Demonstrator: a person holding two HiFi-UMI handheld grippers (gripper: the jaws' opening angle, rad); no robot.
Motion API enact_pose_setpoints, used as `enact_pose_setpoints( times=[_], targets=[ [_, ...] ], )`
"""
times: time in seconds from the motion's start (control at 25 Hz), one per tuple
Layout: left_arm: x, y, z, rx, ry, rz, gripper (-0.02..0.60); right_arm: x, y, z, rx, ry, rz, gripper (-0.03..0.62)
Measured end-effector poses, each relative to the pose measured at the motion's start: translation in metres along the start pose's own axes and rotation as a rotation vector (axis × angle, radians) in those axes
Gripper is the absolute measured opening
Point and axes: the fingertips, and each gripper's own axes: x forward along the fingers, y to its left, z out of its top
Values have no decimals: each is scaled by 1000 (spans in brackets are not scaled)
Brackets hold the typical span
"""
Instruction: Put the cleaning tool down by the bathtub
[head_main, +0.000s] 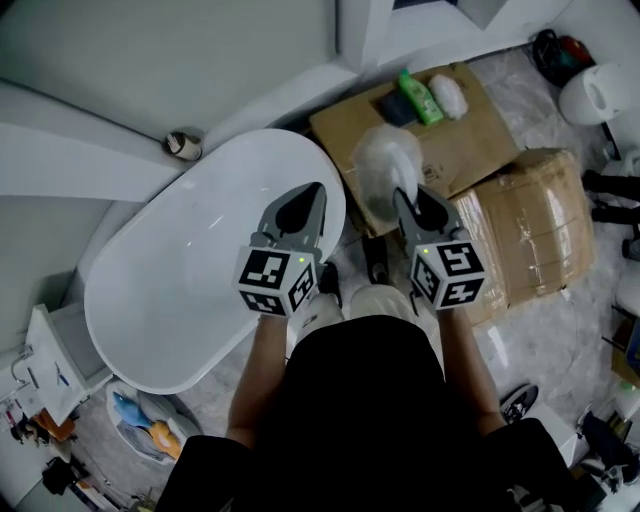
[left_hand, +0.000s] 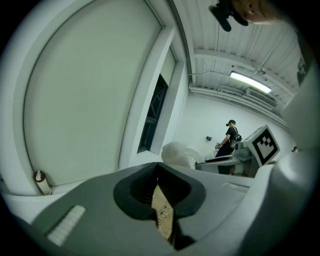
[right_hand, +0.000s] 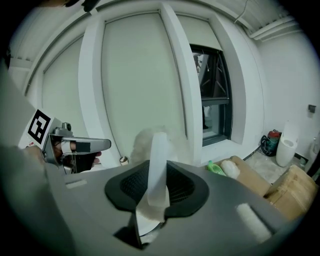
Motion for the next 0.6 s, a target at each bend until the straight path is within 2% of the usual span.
enact_pose_setpoints(
  times=[0.6],
  targets=[
    [49, 19, -26, -103, 20, 234, -2, 84, -57, -38, -53, 165, 151, 92]
  ],
)
